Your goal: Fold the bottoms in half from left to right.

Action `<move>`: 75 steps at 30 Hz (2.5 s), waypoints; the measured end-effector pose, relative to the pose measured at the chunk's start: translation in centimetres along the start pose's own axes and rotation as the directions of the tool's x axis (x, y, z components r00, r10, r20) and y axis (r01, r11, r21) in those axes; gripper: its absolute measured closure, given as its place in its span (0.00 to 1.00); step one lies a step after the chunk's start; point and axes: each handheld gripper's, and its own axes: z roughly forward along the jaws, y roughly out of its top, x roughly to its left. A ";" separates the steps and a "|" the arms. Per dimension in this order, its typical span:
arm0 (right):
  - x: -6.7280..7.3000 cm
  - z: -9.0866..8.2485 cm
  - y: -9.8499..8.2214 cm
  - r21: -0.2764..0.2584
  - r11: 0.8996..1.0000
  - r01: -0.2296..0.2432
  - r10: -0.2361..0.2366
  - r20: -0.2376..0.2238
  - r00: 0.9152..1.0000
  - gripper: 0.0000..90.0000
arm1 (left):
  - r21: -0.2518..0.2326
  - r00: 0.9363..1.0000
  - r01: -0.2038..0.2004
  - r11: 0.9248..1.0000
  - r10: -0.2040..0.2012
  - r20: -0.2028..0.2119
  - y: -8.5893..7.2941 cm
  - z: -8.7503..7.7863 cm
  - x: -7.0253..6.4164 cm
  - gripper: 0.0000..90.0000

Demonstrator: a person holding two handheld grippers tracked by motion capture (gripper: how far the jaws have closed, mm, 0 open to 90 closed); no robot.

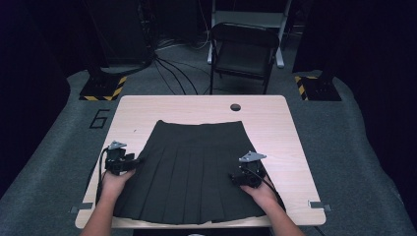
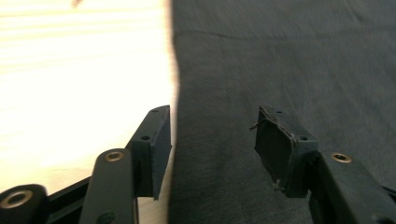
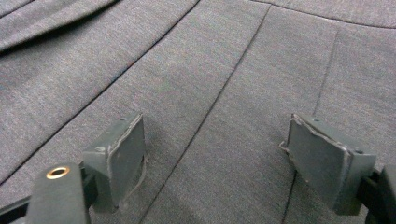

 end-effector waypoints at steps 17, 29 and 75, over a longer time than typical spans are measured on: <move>0.0 -0.1 -0.1 0.004 1.000 0.008 -0.008 0.002 1.000 0.21 | 0.038 1.000 0.005 0.999 -0.005 -0.001 -0.3 -0.4 0.7 0.56; 0.0 -0.1 -0.1 0.002 1.000 0.002 -0.002 -0.002 1.000 0.21 | 0.094 0.998 -0.070 0.993 0.070 0.004 -0.8 0.3 0.0 0.67; 0.0 -0.1 -0.2 -0.011 1.000 -0.001 0.001 0.007 1.000 0.21 | 0.048 0.996 -0.077 0.996 0.074 0.052 -0.1 -0.2 -1.2 0.91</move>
